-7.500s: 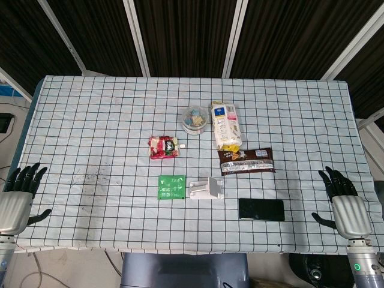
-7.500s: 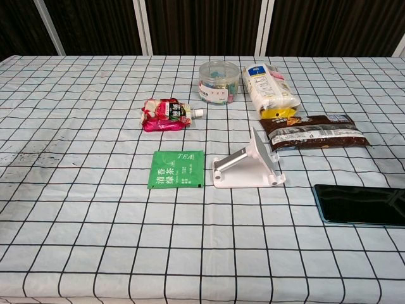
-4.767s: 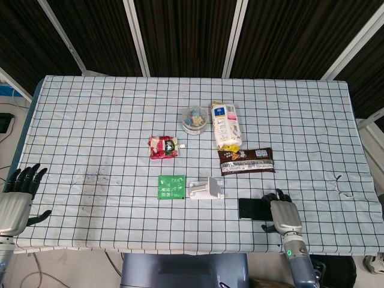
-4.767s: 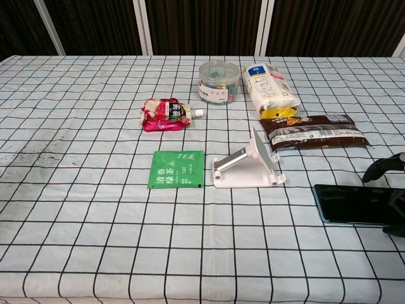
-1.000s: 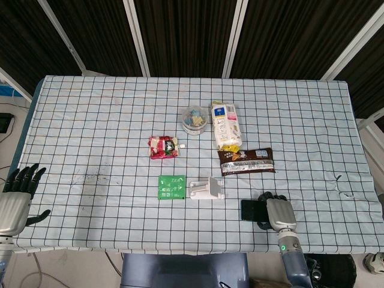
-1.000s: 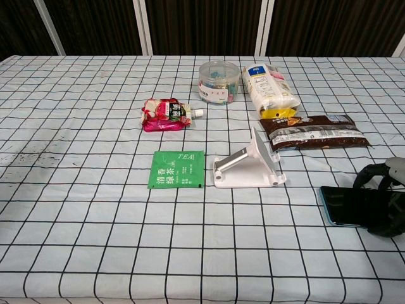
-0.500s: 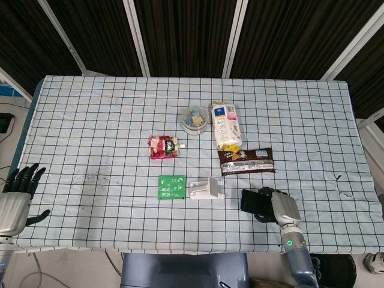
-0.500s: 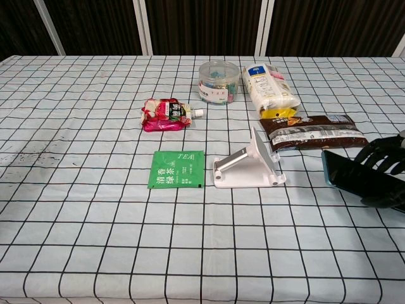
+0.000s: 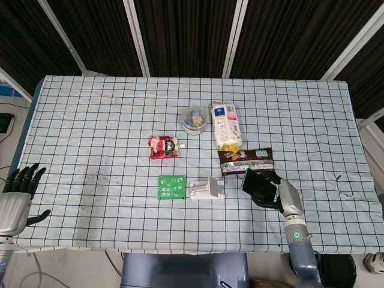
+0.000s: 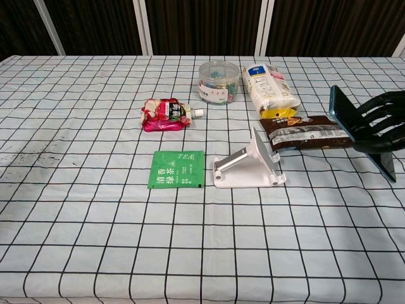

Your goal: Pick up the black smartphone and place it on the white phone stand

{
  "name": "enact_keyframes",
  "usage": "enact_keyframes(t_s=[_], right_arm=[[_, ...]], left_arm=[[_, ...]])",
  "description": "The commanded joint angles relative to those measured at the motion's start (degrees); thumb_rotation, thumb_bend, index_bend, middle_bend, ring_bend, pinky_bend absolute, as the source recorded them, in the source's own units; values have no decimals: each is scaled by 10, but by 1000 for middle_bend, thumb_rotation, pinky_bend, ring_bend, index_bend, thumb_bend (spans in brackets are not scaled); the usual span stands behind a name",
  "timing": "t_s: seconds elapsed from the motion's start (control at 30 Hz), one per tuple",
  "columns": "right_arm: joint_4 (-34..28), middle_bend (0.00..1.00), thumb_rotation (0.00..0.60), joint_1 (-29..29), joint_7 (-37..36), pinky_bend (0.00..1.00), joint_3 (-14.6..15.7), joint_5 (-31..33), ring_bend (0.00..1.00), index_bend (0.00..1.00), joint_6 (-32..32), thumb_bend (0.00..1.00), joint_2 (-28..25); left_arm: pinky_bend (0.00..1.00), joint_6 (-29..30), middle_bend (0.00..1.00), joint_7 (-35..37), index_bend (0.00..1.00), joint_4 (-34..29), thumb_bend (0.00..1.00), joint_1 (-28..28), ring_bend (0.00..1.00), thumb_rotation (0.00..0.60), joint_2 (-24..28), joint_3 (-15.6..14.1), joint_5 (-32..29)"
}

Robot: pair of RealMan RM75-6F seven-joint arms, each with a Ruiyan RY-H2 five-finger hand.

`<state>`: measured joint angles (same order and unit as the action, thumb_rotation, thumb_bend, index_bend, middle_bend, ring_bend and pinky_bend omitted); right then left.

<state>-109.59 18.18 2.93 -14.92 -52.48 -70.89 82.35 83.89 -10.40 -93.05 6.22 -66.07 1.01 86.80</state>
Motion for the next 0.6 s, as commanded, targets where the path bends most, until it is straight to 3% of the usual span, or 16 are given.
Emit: enact_keyframes(t_s=[0.03,0.17,0.6], right_arm=[[-6,609,600,-7,-82,251,-19,-20,373,641,27,395,3],[9,603,600,-6,-208,251,-33,-59,356,641,93,395,1],[105,602,600,3,-365,251,-30,-180,353,641,105,393,37]], left_arm=[[0,-1,0,0,0,0,0,0,0,600,0,0,0],[0,-3,0,-1,0,-1,0,1,0,600,0,1,-3],[0,-13,0,-7,0,-2,0,5,0,600,-4,5,-16]])
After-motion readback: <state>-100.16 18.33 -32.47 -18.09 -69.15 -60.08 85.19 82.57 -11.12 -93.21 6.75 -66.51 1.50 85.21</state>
